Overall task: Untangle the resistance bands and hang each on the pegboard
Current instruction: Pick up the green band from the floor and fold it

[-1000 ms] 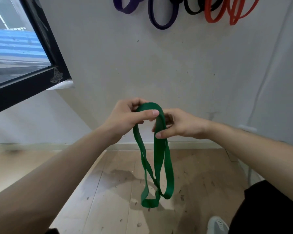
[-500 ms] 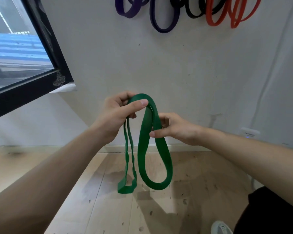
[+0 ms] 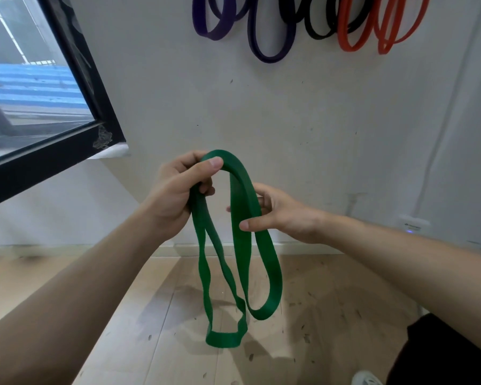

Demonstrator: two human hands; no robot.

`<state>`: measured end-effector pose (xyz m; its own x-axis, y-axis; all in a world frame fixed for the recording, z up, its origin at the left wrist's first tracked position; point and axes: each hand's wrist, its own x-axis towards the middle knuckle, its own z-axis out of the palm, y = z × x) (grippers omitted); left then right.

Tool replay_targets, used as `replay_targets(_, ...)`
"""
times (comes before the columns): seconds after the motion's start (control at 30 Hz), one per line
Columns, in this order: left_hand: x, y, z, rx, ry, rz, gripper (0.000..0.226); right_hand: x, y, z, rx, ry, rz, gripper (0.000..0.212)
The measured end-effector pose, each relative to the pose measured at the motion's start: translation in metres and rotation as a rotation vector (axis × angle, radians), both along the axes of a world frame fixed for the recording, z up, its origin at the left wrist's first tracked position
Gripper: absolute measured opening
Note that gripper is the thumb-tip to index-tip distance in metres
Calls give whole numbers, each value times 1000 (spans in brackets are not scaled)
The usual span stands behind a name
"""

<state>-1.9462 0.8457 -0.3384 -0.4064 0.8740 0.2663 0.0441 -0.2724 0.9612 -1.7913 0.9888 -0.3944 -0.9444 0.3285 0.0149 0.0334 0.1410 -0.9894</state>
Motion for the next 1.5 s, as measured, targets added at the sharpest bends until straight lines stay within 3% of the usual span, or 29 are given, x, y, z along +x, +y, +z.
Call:
replay_targets(0.07,-1,-1,1,0,-10,-28,19,0,-2,3,12,-20,27,60)
replay_targets(0.17,-5,-2,2,6,-20,-33,30,2,-7,4,28,-35,61,44)
replay_targets(0.33,-17,-7,0,5,-33,56,23,6,-2,6,102,-40,-4,30)
replay_targets(0.6,-39,-16,-17,-96,11,141,15,21,8,14,353,-25,-175,38)
replay_targets(0.73,-54,-21,-28,-197,72,80,44,28,13,25,319,93,-291,36)
replay_targets(1.0,-39,-9,-41,-341,265,-83,71,30,11,35,285,250,-362,32)
replay_targets(1.2,-1,12,-28,-253,331,-106,46,23,-5,33,498,139,-233,50)
replay_targets(1.3,5,17,-28,-250,350,-49,44,23,-1,31,452,37,-147,64)
replay_targets(1.37,8,17,-27,-213,343,-35,35,23,4,25,333,-28,-74,58)
replay_targets(1.5,12,14,-21,-121,348,-12,33,24,8,9,246,-134,29,25)
